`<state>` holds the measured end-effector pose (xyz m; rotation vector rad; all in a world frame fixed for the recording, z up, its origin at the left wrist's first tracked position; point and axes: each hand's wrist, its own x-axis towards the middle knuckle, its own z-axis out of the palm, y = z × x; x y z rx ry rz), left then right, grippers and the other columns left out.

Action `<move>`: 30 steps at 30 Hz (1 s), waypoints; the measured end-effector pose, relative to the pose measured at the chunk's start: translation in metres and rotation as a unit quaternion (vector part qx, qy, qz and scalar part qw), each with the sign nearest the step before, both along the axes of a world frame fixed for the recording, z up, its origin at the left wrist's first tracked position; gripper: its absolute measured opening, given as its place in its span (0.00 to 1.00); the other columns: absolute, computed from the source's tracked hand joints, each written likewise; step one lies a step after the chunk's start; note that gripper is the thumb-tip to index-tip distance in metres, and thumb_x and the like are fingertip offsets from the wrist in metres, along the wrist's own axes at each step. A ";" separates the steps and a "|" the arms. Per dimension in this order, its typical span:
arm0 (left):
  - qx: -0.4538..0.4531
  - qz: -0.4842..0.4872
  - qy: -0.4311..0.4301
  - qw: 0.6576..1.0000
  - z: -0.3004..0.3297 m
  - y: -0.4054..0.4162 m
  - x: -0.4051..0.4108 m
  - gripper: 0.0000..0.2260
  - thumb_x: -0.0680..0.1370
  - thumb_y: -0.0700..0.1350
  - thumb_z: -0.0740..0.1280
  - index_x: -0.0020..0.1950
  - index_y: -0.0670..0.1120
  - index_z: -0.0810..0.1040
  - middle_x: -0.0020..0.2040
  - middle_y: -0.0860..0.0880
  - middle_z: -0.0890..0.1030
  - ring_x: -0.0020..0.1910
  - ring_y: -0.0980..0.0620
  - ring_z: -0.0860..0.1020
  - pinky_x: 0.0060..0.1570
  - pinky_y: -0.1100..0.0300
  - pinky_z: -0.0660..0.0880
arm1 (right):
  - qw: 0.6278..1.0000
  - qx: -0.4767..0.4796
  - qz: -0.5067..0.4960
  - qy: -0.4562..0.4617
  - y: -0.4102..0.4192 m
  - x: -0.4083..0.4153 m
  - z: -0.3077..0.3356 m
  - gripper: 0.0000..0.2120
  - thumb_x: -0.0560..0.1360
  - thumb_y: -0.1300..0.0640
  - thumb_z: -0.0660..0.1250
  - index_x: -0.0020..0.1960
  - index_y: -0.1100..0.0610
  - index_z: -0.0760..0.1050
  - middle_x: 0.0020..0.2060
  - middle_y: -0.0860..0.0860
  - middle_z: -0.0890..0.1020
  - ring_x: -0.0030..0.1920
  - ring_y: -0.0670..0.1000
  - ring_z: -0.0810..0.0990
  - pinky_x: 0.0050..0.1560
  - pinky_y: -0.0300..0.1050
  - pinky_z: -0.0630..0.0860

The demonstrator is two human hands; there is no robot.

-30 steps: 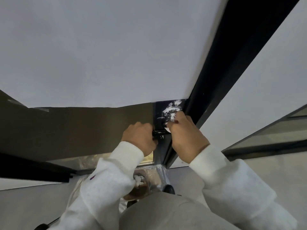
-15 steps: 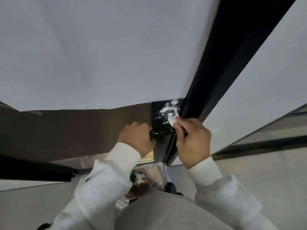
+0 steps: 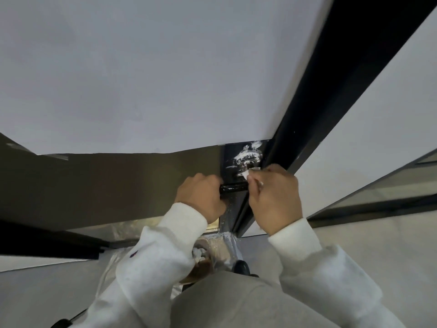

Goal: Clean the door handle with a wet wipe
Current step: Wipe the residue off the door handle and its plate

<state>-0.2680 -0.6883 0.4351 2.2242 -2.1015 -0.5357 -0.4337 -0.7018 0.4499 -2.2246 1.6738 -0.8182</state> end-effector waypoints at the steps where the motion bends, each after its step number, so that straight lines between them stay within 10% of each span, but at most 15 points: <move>1: 0.002 -0.001 0.006 1.000 0.001 0.001 0.000 0.05 0.73 0.49 0.67 0.46 0.52 0.79 0.37 0.50 0.71 0.43 0.41 0.76 0.42 0.55 0.74 | 1.000 0.004 -0.020 -0.009 -0.002 0.000 -0.001 0.09 0.76 0.60 0.68 0.36 0.55 0.81 0.31 0.49 0.75 0.31 0.53 0.74 0.32 0.39 0.59; 6: 0.008 -0.012 0.016 1.000 0.000 -0.002 0.001 0.03 0.72 0.52 0.66 0.41 0.54 0.73 0.40 0.48 0.76 0.44 0.40 0.79 0.45 0.52 0.79 | 0.937 0.193 -0.170 -0.237 -0.017 0.003 -0.012 0.09 0.78 0.51 0.69 0.45 0.54 0.86 0.36 0.48 0.86 0.39 0.52 0.83 0.51 0.42 0.77; 10: 0.017 -0.018 0.005 1.000 -0.002 -0.006 0.001 0.05 0.72 0.53 0.65 0.40 0.54 0.72 0.41 0.48 0.76 0.44 0.41 0.78 0.44 0.53 0.76 | 0.519 0.439 -0.199 -0.706 -0.007 0.012 -0.020 0.08 0.82 0.58 0.65 0.50 0.60 0.81 0.43 0.57 0.88 0.42 0.54 0.88 0.48 0.51 0.82; 12: 0.023 -0.017 0.010 1.000 -0.001 -0.006 0.003 0.05 0.72 0.53 0.65 0.39 0.55 0.71 0.41 0.48 0.76 0.44 0.42 0.77 0.42 0.54 0.73 | 0.435 0.460 -0.174 -0.754 0.001 0.014 -0.023 0.09 0.82 0.58 0.64 0.53 0.61 0.80 0.45 0.57 0.88 0.44 0.53 0.88 0.50 0.50 0.81; 17: 0.018 -0.011 0.022 1.000 0.000 -0.002 0.004 0.04 0.71 0.53 0.63 0.41 0.54 0.75 0.42 0.47 0.79 0.45 0.39 0.79 0.44 0.52 0.78 | 0.486 0.429 -0.165 -0.743 0.017 0.000 -0.032 0.06 0.79 0.60 0.66 0.52 0.62 0.79 0.45 0.60 0.86 0.47 0.54 0.87 0.50 0.46 0.84; 24: 0.034 -0.002 0.003 0.999 0.003 -0.004 0.000 0.04 0.73 0.53 0.66 0.44 0.54 0.77 0.40 0.48 0.76 0.45 0.40 0.78 0.43 0.53 0.76 | 0.745 0.252 -0.145 -0.600 0.025 -0.007 -0.032 0.07 0.70 0.64 0.76 0.47 0.61 0.86 0.43 0.59 0.87 0.49 0.59 0.87 0.53 0.49 0.82; 30: 0.050 -0.002 -0.031 0.998 0.006 -0.008 -0.002 0.09 0.74 0.55 0.66 0.50 0.52 0.79 0.43 0.48 0.72 0.50 0.39 0.78 0.50 0.50 0.78 | 0.539 0.383 -0.156 -0.734 0.008 -0.001 -0.038 0.04 0.72 0.61 0.72 0.42 0.62 0.80 0.34 0.58 0.81 0.35 0.52 0.82 0.40 0.41 0.83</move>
